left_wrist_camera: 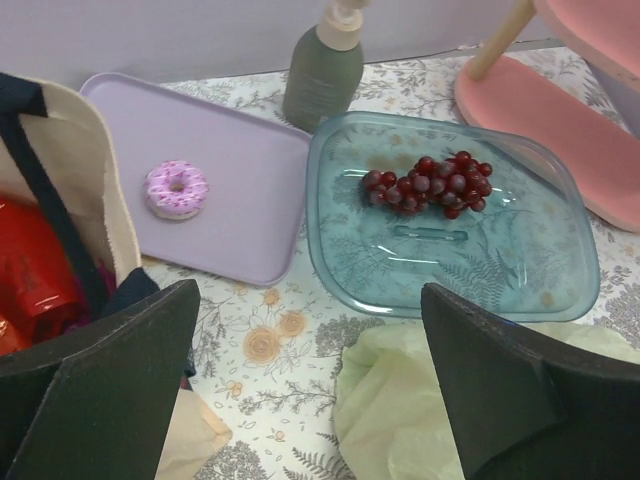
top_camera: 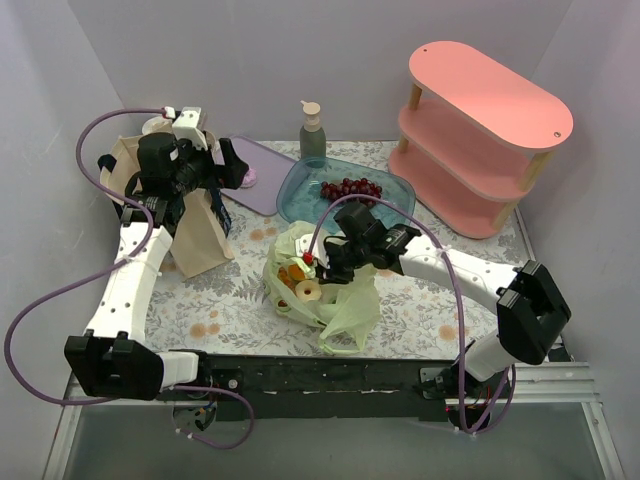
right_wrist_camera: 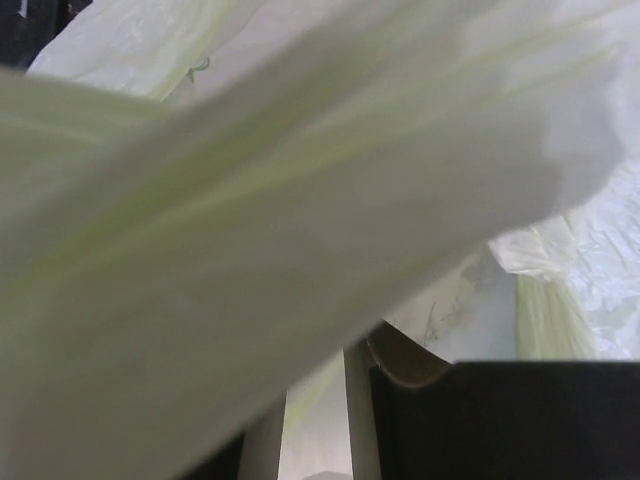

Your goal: Untie the knot of the grocery bags and take out the mixed food

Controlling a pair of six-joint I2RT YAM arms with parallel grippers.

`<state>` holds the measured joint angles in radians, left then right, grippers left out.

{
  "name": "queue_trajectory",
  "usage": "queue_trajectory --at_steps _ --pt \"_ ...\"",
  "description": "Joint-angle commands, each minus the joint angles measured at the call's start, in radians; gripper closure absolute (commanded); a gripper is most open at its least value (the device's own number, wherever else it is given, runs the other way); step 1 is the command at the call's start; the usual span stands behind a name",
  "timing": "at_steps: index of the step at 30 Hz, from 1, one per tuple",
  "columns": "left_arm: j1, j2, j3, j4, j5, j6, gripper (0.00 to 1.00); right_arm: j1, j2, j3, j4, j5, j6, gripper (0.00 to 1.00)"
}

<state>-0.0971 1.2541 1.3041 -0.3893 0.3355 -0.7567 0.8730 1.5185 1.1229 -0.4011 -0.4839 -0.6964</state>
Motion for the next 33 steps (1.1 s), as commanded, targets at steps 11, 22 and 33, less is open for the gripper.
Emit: queue_trajectory --at_steps 11,22,33 --pt "0.060 0.016 -0.002 0.050 0.117 -0.075 0.08 0.038 0.213 0.049 0.248 0.082 -0.136 0.59" --pt "0.094 0.005 -0.034 0.069 0.166 -0.127 0.08 0.055 0.333 0.069 0.347 0.200 -0.152 0.49" --pt "0.094 -0.004 -0.062 0.070 0.243 -0.144 0.09 0.064 0.292 -0.008 0.337 0.360 -0.265 0.95"
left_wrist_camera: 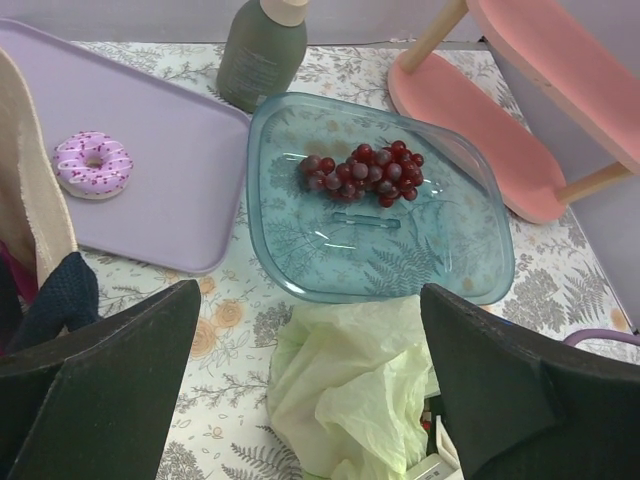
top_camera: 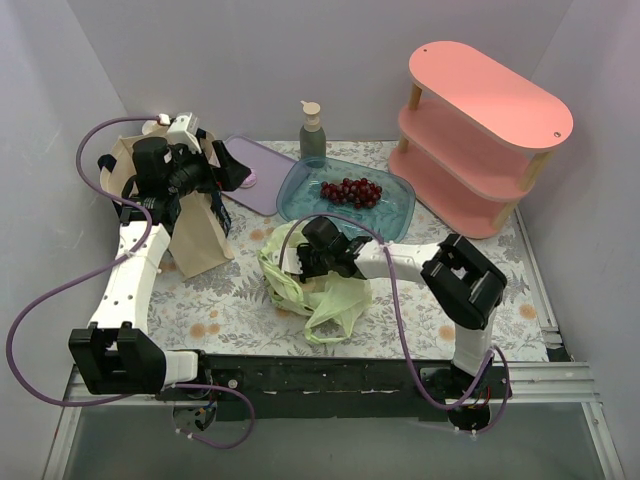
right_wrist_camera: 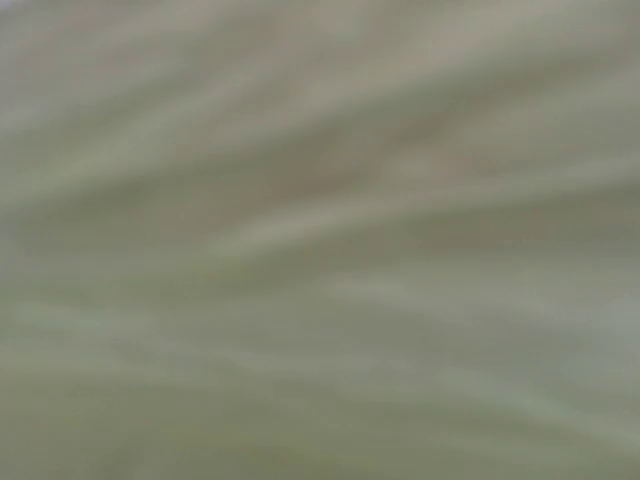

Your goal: Untie the knot of the grocery bags and take out the mixed food

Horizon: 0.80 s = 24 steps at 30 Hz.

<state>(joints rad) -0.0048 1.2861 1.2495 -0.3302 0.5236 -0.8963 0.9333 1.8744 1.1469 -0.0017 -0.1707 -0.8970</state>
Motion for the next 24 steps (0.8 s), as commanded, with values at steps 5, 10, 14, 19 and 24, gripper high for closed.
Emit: queue_trajectory --at_steps 5,10,14,19,24 --pt "0.002 -0.033 -0.027 0.013 0.058 0.004 0.09 -0.002 -0.263 -0.035 -0.289 -0.019 -0.092 0.99" --pt "0.002 -0.014 -0.035 0.049 0.093 -0.029 0.10 -0.007 -0.402 -0.062 -0.509 -0.141 -0.073 0.99" --pt "0.002 -0.001 -0.025 0.068 0.118 -0.039 0.10 -0.057 -0.436 -0.027 -0.670 -0.248 -0.080 0.99" --pt "0.000 -0.004 -0.022 0.094 0.242 -0.039 0.10 -0.114 -0.463 0.078 -0.845 -0.315 -0.103 0.99" --pt "-0.012 -0.021 -0.028 0.112 0.383 0.019 0.12 -0.163 -0.531 0.253 -0.876 -0.409 0.014 0.99"
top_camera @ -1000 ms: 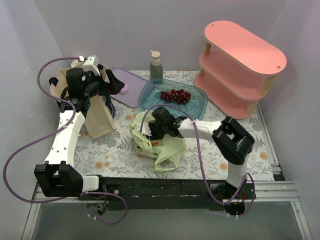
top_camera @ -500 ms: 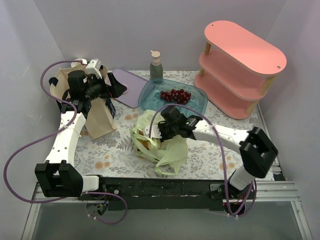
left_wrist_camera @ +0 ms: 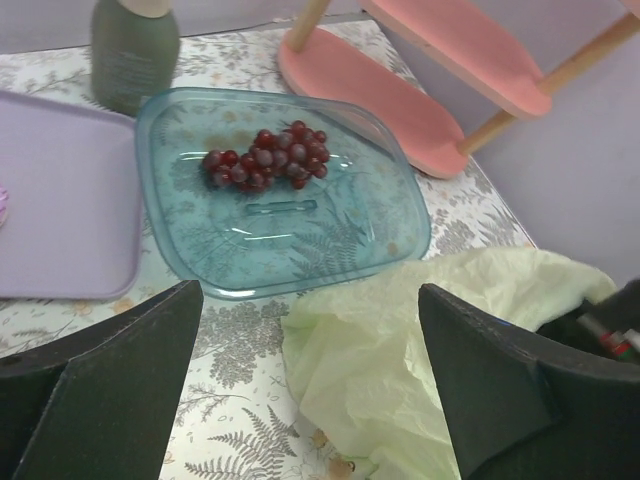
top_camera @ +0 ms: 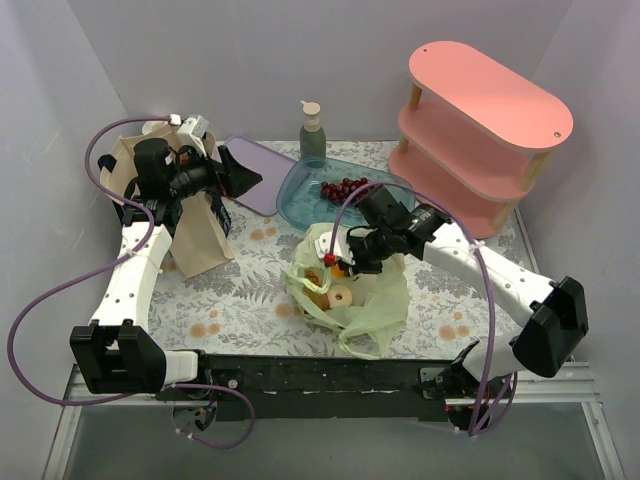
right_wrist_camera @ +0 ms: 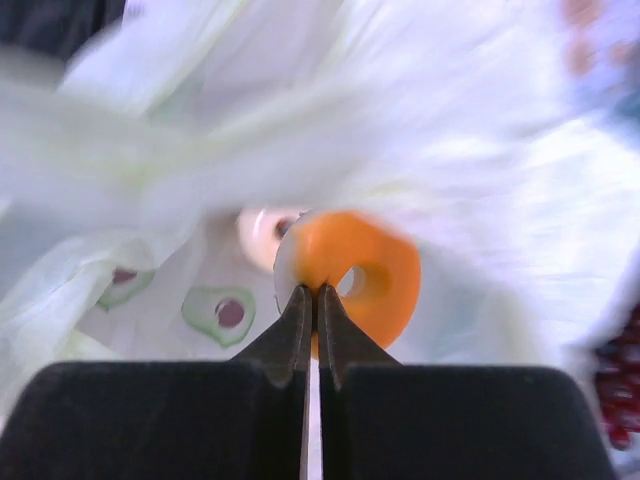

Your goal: Untie the knot of the grocery bags and take out the mixed food

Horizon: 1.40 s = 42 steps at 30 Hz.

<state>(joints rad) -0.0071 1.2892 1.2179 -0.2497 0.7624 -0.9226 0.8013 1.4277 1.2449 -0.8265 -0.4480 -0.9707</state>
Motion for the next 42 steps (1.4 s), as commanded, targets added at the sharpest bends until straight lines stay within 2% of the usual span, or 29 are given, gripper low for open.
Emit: queue_trajectory --at_steps 1,6,8,10,13,16,17,20,21,23,24,27,32,35,37,40,41,42 --pt "-0.011 -0.025 0.002 0.035 0.161 0.056 0.12 -0.036 -0.095 0.163 -0.030 -0.145 0.122 0.99" --pt "-0.027 -0.039 0.038 0.038 0.228 0.109 0.11 -0.057 -0.092 0.096 0.223 -0.161 0.400 0.99" --pt "-0.046 -0.045 0.055 0.030 0.255 0.152 0.11 -0.080 -0.081 0.084 0.271 -0.175 0.511 0.99" --pt "-0.070 -0.044 0.098 -0.060 0.273 0.276 0.11 -0.099 -0.081 0.083 0.305 -0.227 0.553 0.99" --pt "-0.126 -0.042 0.112 -0.122 0.293 0.361 0.11 -0.135 -0.085 0.090 0.303 -0.244 0.607 0.99" --pt "-0.209 0.011 0.146 -0.091 0.310 0.315 0.10 -0.145 -0.067 0.087 0.259 -0.180 0.606 0.99" --pt "-0.271 0.028 0.161 -0.109 0.304 0.323 0.11 -0.148 -0.067 0.059 0.262 -0.154 0.616 0.99" --pt "-0.402 0.073 0.192 -0.181 0.244 0.428 0.12 -0.186 -0.076 -0.008 0.286 -0.135 0.674 0.99" --pt "-0.428 0.071 0.178 -0.183 0.151 0.444 0.12 -0.198 -0.076 -0.021 0.293 -0.174 0.700 0.99" --pt "-0.474 0.067 0.122 -0.181 0.060 0.485 0.11 -0.211 -0.088 -0.039 0.303 -0.210 0.705 0.99" --pt "-0.485 0.062 0.103 -0.169 -0.037 0.502 0.11 -0.211 -0.098 -0.053 0.322 -0.218 0.705 0.99" --pt "-0.488 0.056 0.036 -0.125 -0.136 0.507 0.07 -0.211 -0.128 -0.065 0.343 -0.204 0.692 0.99" --pt "-0.507 0.088 0.017 -0.187 -0.140 0.573 0.05 -0.218 -0.161 -0.078 0.331 -0.179 0.655 0.99" --pt "-0.525 0.122 0.002 -0.197 -0.134 0.561 0.07 -0.221 -0.174 -0.101 0.348 -0.181 0.662 0.99" --pt "-0.528 0.140 -0.012 -0.198 -0.097 0.562 0.13 -0.223 -0.177 -0.108 0.352 -0.179 0.662 0.99" --pt "-0.542 0.159 -0.029 -0.207 -0.051 0.603 0.36 -0.225 -0.174 -0.108 0.343 -0.179 0.658 0.99" --pt "-0.542 0.173 -0.026 -0.233 -0.028 0.646 0.59 -0.228 -0.170 -0.095 0.331 -0.182 0.655 0.99" --pt "-0.542 0.180 -0.024 -0.243 -0.026 0.654 0.71 -0.228 -0.168 -0.084 0.316 -0.187 0.639 0.99"
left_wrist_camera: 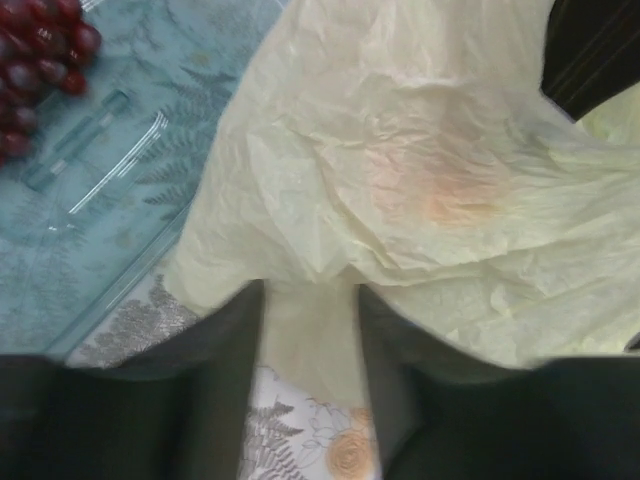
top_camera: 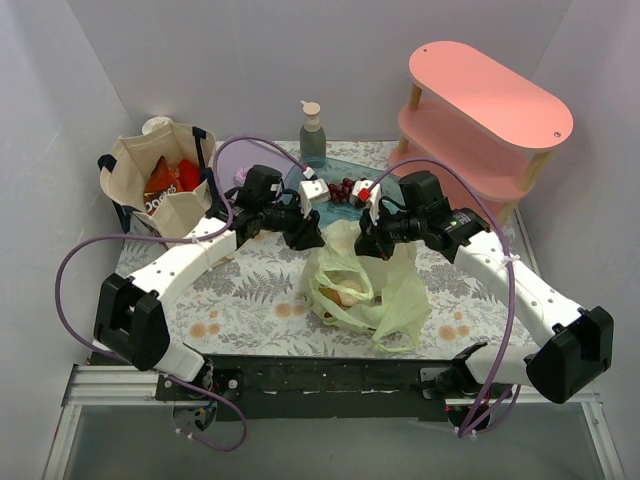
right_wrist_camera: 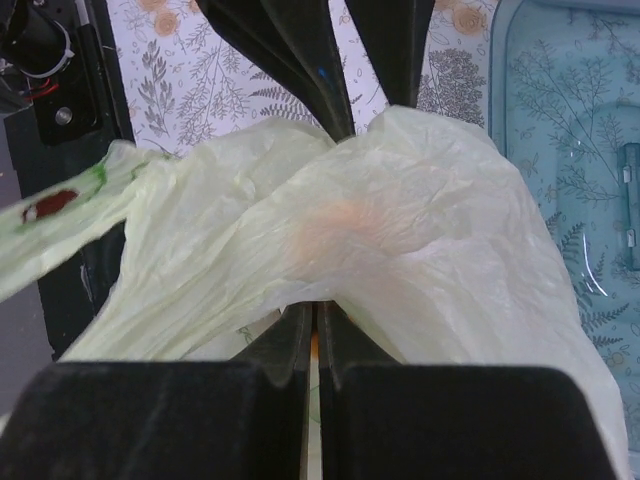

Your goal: Untie the knot of the grocery bags and take out the mixed food

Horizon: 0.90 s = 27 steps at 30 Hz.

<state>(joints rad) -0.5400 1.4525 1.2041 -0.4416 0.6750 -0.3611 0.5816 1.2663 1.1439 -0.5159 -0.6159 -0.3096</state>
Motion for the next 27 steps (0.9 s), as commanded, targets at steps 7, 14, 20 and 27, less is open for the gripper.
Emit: queue_trajectory --at_steps 7,14,20,27 --pt "0.006 0.006 -0.018 -0.019 -0.037 0.086 1.00 -0.006 -0.034 0.073 -0.188 -0.018 -0.138 0.99" --pt "0.018 -0.015 -0.074 -0.009 -0.083 0.102 1.00 -0.008 -0.120 0.102 -0.316 -0.194 -0.191 0.98" --pt "0.020 -0.038 -0.075 -0.046 -0.075 0.128 1.00 -0.008 -0.070 0.331 -0.332 -0.242 -0.145 0.99" --pt "0.020 -0.185 -0.025 0.003 -0.081 0.117 0.39 -0.038 0.004 0.450 -0.236 -0.182 -0.079 0.99"
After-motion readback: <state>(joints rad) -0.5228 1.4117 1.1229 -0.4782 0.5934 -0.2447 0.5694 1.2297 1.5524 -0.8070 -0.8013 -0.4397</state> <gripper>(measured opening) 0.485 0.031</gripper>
